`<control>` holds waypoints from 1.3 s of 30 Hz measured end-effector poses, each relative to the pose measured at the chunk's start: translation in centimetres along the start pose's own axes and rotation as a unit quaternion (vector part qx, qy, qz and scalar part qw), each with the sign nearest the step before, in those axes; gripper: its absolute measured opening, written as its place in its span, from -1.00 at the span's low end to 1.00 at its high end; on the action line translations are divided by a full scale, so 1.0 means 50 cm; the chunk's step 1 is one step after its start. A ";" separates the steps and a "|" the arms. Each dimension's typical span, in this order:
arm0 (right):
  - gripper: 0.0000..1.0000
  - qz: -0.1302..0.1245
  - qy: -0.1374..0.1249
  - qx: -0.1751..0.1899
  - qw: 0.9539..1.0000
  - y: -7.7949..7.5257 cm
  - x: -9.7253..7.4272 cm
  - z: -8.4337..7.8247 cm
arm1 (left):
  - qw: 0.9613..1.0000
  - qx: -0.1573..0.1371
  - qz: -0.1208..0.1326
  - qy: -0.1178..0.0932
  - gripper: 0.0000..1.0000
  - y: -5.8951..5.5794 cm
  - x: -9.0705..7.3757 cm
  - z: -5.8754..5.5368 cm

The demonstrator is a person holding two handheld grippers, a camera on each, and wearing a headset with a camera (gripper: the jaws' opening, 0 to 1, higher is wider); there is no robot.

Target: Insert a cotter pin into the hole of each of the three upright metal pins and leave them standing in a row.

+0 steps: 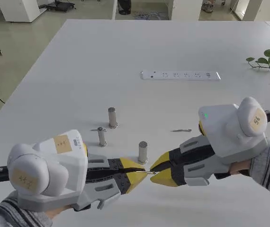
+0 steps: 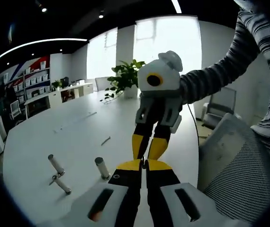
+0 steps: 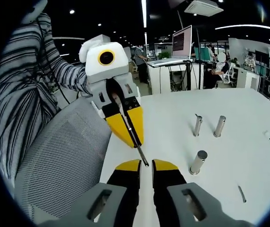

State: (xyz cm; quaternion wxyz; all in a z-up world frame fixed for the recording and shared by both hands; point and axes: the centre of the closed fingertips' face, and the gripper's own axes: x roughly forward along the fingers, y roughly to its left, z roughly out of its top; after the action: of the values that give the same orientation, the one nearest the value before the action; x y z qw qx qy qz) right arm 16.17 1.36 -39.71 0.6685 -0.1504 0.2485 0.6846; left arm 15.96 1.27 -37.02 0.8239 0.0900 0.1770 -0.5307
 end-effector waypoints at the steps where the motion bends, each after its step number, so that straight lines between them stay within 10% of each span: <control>1: -0.95 0.001 -0.001 -0.001 1.000 0.001 0.000 0.001 | 1.000 0.000 -0.001 0.000 -1.00 -0.001 0.000 0.000; 28: -1.00 0.000 0.071 -0.136 0.988 0.002 -0.002 -0.013 | 1.000 -0.014 0.007 0.004 -0.95 0.010 0.013 -0.018; 39: -1.00 -0.035 0.086 -0.140 0.986 -0.051 -0.022 -0.028 | 0.997 -0.034 0.071 0.001 -0.71 0.063 0.024 -0.026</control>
State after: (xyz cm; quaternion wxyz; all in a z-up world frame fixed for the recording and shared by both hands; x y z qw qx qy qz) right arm 18.57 -0.36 -40.64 0.6407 -0.3093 0.2009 0.6734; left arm 19.02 2.02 -38.83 0.8619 0.0748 0.1887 -0.4648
